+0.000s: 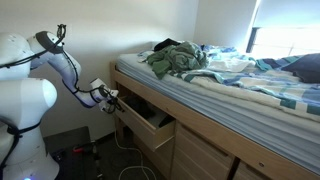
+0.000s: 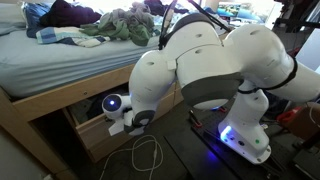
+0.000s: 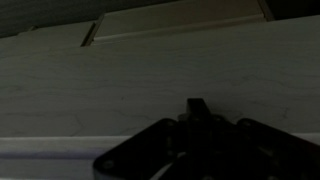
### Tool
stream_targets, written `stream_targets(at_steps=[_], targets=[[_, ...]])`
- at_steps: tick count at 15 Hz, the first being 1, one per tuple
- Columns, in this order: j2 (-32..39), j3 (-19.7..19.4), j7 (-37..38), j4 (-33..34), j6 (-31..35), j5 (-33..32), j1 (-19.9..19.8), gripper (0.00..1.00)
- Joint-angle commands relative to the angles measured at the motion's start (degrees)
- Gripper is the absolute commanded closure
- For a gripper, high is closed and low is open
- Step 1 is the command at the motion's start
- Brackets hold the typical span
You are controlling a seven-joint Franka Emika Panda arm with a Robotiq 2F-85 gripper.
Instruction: Put the black t-shirt in the drawer then close it
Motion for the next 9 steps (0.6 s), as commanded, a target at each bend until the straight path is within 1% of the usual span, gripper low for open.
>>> stream_targets(at_steps=[1,9], targets=[[2.89,-1.17,-1.63,2.87,-0.93,2.47,0.69,1.0],[4.95,-2.59,-1.38,4.13,-0.83,3.69,1.39,1.0]])
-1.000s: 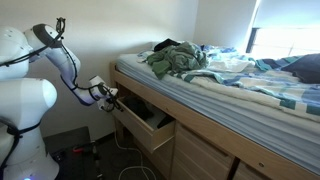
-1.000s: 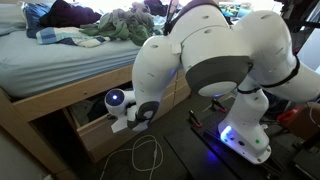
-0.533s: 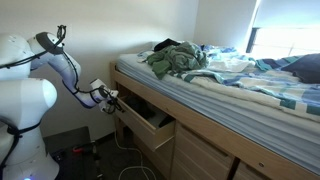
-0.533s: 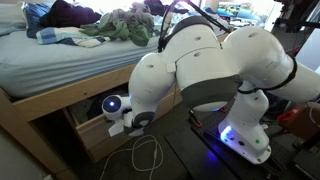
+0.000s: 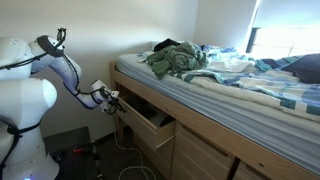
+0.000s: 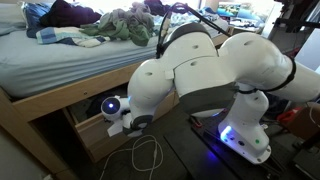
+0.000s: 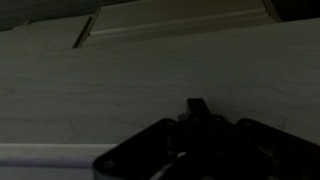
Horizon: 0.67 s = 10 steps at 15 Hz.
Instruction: Put the black t-shirt in the drawer then close it
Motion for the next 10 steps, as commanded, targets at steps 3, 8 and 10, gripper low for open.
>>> stream_targets(at_steps=[3,8,10], targets=[[1.74,-2.02,-1.3,1.12,-0.69,2.04,1.42,1.0],[2.29,-2.4,-1.2,1.38,-0.48,2.52,1.6,1.0],[2.42,-2.68,-1.32,1.66,-0.62,2.75,1.64,1.0]])
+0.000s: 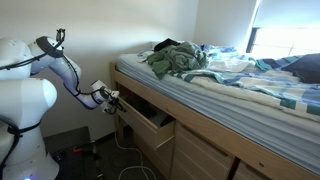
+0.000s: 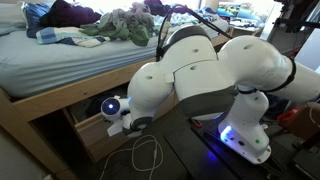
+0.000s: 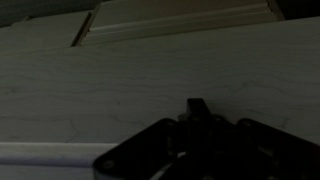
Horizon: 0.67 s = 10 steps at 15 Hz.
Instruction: Put the black t-shirt in the drawer then close it
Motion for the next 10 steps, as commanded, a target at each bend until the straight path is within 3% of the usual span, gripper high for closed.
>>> stream_targets(at_steps=[1,10], targets=[[1.25,-1.95,-1.43,1.23,-0.73,1.74,0.93,1.0],[1.62,-3.73,-1.58,2.47,-0.92,1.68,0.91,1.0]])
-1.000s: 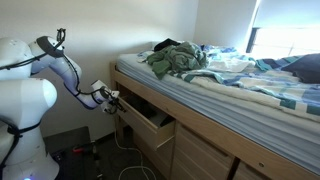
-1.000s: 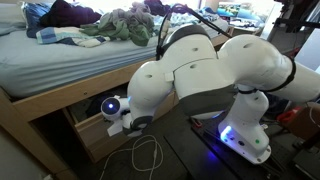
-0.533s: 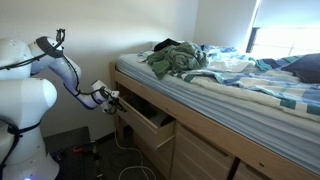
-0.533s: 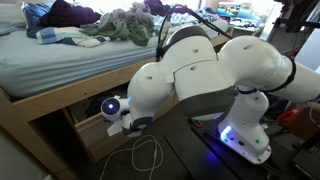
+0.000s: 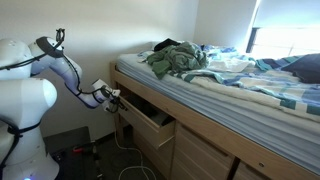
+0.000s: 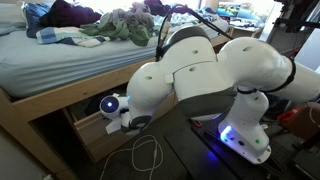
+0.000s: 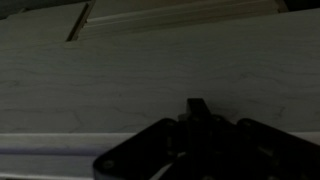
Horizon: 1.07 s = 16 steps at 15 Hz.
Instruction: Put the black t-shirt in the drawer then close it
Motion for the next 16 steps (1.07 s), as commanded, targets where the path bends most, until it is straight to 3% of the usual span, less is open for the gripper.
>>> stream_targets(at_steps=[1,13,16], targets=[[0.99,-2.56,-1.61,1.54,-0.91,1.44,0.88,1.0],[1.16,-3.38,-1.73,1.74,-0.3,1.5,0.91,1.0],[-2.35,-1.17,-4.07,-0.4,0.99,0.69,0.6,1.0]])
